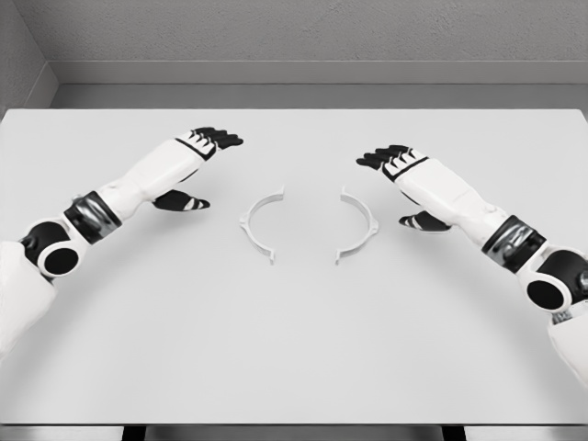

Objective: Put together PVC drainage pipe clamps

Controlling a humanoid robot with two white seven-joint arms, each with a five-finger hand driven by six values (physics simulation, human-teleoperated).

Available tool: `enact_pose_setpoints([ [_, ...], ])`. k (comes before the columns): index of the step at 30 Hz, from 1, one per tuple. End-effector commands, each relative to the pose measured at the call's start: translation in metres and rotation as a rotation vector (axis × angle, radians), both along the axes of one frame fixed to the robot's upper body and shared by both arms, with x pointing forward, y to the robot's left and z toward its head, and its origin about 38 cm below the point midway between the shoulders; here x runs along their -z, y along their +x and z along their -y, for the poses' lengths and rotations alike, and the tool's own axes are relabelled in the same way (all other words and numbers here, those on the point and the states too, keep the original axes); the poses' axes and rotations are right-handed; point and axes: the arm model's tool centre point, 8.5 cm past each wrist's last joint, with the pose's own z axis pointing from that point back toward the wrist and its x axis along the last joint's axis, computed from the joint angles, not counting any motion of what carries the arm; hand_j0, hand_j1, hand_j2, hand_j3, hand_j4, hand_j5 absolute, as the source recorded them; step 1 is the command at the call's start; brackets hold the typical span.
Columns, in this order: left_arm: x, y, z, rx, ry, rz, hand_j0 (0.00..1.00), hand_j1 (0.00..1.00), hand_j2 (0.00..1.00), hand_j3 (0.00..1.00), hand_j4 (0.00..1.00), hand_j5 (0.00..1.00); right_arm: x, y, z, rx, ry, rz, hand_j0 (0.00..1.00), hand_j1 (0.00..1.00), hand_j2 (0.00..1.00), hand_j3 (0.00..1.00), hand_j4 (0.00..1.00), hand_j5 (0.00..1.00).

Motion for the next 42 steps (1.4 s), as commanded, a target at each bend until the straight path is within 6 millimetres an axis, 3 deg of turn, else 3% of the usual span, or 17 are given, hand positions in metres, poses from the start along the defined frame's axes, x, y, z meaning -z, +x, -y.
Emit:
enact_pose_setpoints([
  [1,0.008,-0.001,0.003,0.002,-0.004,-0.022,1.0,1.0,1.0,1.0,1.0,1.0,0.019,0.002,-0.003,0.006,-0.001,-0.055,1.0,1.0,1.0,1.0,1.0,1.0],
  [10,0.015,0.004,0.013,0.002,-0.016,-0.043,1.0,1.0,1.0,1.0,1.0,1.0,0.028,0.013,-0.016,-0.001,0.02,-0.082,1.0,1.0,1.0,1.0,1.0,1.0],
  [30,0.02,0.002,0.027,0.025,-0.03,-0.052,1.0,1.0,1.0,1.0,1.0,1.0,0.039,0.022,-0.019,0.009,0.024,-0.115,1.0,1.0,1.0,1.0,1.0,1.0],
  [42,0.021,0.001,0.031,0.032,-0.026,-0.05,1.0,1.0,1.0,1.0,1.0,1.0,0.042,0.026,-0.04,-0.02,0.033,-0.123,1.0,1.0,1.0,1.0,1.0,1.0],
])
